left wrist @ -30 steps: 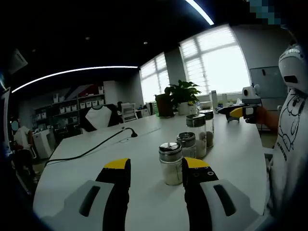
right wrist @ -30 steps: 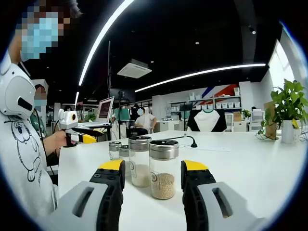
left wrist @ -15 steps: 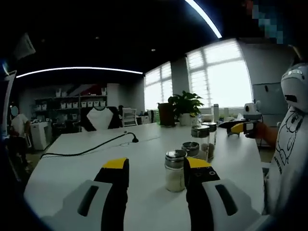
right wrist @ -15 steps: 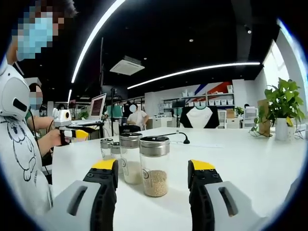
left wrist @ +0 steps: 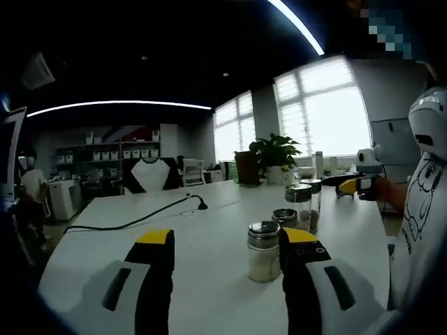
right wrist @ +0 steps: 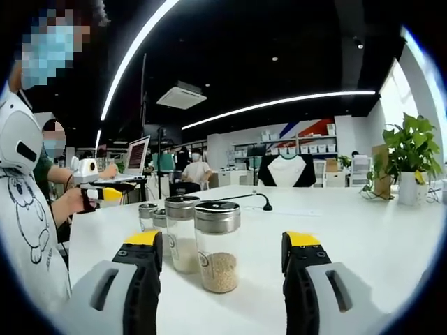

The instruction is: Rotate the seasoning bottle until the label or dispensing opening points toward the visible target arrow and the bottle remains upright within the marked orientation range

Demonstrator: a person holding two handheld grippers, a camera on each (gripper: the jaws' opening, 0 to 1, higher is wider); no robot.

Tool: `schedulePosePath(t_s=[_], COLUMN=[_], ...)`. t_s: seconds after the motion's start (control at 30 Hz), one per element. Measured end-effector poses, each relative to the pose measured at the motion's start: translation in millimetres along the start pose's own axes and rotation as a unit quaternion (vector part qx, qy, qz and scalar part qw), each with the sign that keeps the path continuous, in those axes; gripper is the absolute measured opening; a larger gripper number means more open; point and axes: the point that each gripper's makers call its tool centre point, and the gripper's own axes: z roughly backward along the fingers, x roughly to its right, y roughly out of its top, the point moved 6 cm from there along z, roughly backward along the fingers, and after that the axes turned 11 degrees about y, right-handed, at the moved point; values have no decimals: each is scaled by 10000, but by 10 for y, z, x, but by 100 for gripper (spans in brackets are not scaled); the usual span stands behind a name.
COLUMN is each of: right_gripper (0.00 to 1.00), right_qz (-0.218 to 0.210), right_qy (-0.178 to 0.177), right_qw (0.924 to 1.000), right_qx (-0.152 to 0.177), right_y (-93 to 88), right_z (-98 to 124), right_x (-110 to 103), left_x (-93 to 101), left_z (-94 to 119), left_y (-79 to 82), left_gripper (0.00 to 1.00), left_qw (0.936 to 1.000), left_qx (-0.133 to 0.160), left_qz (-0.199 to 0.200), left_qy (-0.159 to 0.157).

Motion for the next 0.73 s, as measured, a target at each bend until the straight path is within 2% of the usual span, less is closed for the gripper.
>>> schedulePosePath(t_s=[0.07, 0.23, 0.3, 0.73], right_gripper=[83, 92, 100, 99], right_qz=[80, 228, 174, 113], right_qy=[-91, -229, -286, -312], right_qw=[9999, 9995, 9994, 9994], right_qx=[-5, -36, 37, 47], right_y=[-1, -17, -14, -21], right_z=[-5, 7, 13, 37], right_x=[19, 38, 53, 52], left_x=[-11, -41, -33, -56], left_z=[-18, -17, -12, 72], left_y=[17, 16, 23, -10], left_gripper=[85, 98, 100, 100], left_qw=[10000, 9996, 9997, 9992], left_qx=[30, 1, 54, -55], left_qz=[-13, -105, -46, 25], left_qy=[76, 248, 227, 394])
